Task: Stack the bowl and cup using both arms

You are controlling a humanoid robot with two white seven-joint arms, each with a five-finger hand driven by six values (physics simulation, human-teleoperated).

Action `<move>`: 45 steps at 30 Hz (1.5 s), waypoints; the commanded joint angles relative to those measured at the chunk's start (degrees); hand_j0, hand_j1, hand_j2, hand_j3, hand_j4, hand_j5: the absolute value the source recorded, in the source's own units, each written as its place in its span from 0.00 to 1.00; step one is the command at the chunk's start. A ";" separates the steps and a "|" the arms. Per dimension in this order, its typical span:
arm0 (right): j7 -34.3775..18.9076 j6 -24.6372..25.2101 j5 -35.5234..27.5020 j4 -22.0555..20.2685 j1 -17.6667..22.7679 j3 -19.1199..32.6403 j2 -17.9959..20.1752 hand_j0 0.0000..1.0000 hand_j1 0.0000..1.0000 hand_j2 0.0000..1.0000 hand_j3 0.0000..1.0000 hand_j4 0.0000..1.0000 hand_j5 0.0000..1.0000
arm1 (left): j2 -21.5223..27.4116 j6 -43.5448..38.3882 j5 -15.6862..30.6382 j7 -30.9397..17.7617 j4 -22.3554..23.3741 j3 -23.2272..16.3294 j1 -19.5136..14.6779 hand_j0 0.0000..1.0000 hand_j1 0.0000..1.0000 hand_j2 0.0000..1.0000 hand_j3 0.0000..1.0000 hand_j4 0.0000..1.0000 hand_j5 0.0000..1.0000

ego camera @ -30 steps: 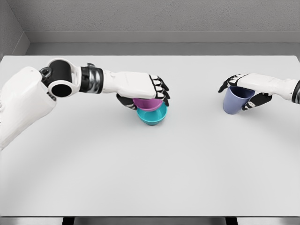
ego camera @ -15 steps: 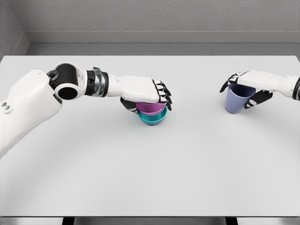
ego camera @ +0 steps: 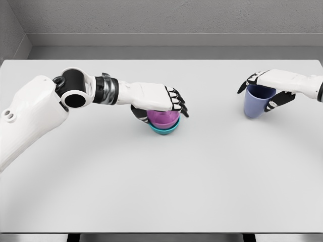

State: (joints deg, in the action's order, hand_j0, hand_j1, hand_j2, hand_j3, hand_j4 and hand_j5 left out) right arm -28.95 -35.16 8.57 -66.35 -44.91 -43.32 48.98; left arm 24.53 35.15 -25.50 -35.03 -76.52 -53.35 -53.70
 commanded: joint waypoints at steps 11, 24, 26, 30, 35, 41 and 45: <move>0.04 0.16 -0.66 -0.97 -0.97 0.08 -0.20 0.69 0.69 0.69 0.69 0.69 0.69 | 3.07 -0.15 1.07 0.03 -2.58 0.88 -0.44 1.00 1.00 1.00 1.00 1.00 1.00; 0.12 0.16 -0.75 -3.35 -4.04 0.08 -1.69 0.69 0.69 0.69 0.69 0.69 0.69 | 22.49 -0.15 11.00 0.03 -11.54 12.21 3.77 1.00 1.00 1.00 1.00 1.00 1.00; 0.12 0.16 -0.75 -3.43 -4.13 0.08 -2.22 0.69 0.69 0.69 0.69 0.69 0.69 | 24.86 -0.15 11.00 2.86 -11.46 19.68 9.66 1.00 1.00 1.00 1.00 1.00 1.00; 0.12 0.16 -0.66 -5.02 -4.57 0.08 -3.01 0.69 0.69 0.69 0.69 0.69 0.69 | 25.48 -0.15 10.65 4.80 -11.19 35.94 23.37 1.00 1.00 1.00 1.00 1.00 1.00; 0.12 0.16 -0.58 -5.02 -4.92 0.08 -5.38 0.69 0.69 0.69 0.69 0.69 0.69 | 18.63 -0.15 10.56 4.71 -6.10 50.62 34.10 1.00 1.00 1.00 1.00 1.00 1.00; 0.12 0.16 -0.49 -6.16 -5.89 0.08 -6.61 0.69 0.69 0.69 0.69 0.69 0.69 | 11.07 -0.15 10.30 4.62 -1.17 52.74 36.65 1.00 1.00 1.00 1.00 1.00 1.00; 0.12 0.16 -0.58 -6.33 -6.15 0.08 -7.32 0.69 0.69 0.69 0.69 0.69 0.69 | 10.89 -0.15 10.21 4.36 -1.09 52.74 36.65 1.00 1.00 1.00 1.00 1.00 1.00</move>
State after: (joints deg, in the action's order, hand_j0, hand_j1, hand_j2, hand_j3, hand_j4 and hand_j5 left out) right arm -28.79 -35.18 8.51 -72.56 -51.06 -43.30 42.07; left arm 36.12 35.14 -15.70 -30.63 -78.07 -1.05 -17.05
